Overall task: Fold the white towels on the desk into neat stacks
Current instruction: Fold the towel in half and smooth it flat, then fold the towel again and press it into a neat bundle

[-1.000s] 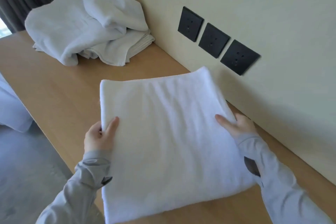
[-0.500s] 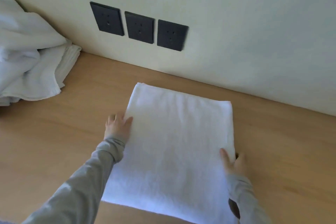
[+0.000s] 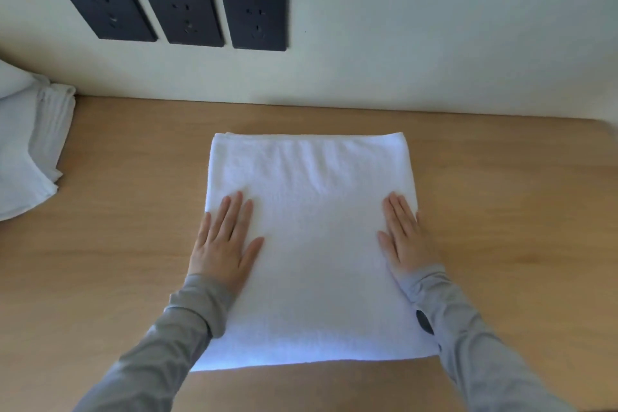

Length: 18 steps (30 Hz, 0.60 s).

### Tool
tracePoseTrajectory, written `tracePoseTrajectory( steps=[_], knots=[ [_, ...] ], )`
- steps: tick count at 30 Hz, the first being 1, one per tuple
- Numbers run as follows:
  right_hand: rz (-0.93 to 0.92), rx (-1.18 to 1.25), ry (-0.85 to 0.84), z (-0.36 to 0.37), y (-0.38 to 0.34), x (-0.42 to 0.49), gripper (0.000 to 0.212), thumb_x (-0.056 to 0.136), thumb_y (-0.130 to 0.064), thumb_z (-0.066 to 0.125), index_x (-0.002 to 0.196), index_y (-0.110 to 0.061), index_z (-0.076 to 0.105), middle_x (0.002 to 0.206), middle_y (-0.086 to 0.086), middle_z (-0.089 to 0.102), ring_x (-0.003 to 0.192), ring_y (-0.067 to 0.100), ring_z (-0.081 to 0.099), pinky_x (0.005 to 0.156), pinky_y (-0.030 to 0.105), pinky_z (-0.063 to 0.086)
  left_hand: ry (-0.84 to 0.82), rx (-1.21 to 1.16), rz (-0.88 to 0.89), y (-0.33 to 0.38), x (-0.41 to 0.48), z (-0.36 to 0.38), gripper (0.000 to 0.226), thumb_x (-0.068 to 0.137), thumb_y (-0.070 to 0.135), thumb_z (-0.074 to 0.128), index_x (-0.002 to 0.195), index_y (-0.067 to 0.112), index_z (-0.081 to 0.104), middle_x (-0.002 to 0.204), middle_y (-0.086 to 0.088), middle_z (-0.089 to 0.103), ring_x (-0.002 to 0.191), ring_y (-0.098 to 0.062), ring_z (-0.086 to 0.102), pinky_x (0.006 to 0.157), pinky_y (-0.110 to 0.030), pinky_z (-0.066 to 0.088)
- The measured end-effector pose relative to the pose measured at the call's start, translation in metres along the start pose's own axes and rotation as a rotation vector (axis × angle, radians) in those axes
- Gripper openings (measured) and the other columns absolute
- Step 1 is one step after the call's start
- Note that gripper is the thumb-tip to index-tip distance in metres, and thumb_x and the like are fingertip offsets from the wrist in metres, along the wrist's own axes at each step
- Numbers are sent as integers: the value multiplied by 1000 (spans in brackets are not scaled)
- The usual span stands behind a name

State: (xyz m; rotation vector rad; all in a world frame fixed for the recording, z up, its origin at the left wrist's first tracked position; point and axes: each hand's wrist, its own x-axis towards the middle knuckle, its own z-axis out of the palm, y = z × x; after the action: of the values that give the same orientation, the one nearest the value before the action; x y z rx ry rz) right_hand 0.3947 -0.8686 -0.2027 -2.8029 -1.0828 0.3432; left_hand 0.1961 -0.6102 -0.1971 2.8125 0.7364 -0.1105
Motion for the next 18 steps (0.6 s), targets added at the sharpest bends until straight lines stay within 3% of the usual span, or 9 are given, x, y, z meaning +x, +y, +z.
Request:
tracePoseTrajectory(
  steps=[4, 7, 9, 11, 14, 18],
  knots=[
    [10, -12, -27, -3, -7, 4, 53, 100, -39, 15, 143, -23, -13, 154, -10, -15, 143, 6, -12, 118, 30, -4, -21, 0, 0, 1, 3, -5, 79, 81, 64, -18, 147, 22, -4, 156, 4, -7, 144, -14, -8, 119, -36, -2],
    [-44, -135, -132, -17, -6, -6, 64, 97, -49, 16, 140, -23, -24, 151, -7, -28, 140, 8, -25, 116, 32, -15, -87, 32, 77, 1, -3, -17, 88, 75, 68, -25, 146, 18, -8, 154, -1, -14, 144, -19, -9, 118, -36, -3],
    [-191, -142, -223, -26, -5, -30, 74, 90, -64, 11, 141, -22, -23, 149, -7, -30, 140, 11, -27, 114, 32, -21, -108, 47, 252, 3, -22, -26, 87, 87, 66, -6, 147, 9, 18, 154, -9, 12, 142, -29, 19, 118, -40, 12],
    [-323, -117, -282, -29, -4, -64, 86, 85, -72, 14, 146, -17, -10, 155, -3, -15, 143, 14, -18, 115, 36, -13, -147, 44, 428, 0, -53, -27, 80, 91, 66, 18, 143, 7, 33, 149, -11, 31, 136, -32, 34, 113, -42, 19],
    [-436, -235, -293, -30, 3, -105, 99, 78, -78, 32, 147, -9, 22, 156, 5, 19, 144, 18, 7, 110, 43, 11, -200, 50, 498, -14, -87, -25, 96, 77, 77, 40, 143, 8, 29, 148, -11, 36, 139, -24, 27, 112, -39, 18],
    [-448, -297, -313, -34, 13, -113, 109, 60, -73, 62, 143, -9, 34, 152, 7, 29, 139, 20, 27, 108, 41, 17, -237, 121, 486, -27, -94, -27, 125, 45, 82, 63, 141, 8, 34, 148, -9, 34, 135, -23, 29, 112, -39, 14]
  ],
)
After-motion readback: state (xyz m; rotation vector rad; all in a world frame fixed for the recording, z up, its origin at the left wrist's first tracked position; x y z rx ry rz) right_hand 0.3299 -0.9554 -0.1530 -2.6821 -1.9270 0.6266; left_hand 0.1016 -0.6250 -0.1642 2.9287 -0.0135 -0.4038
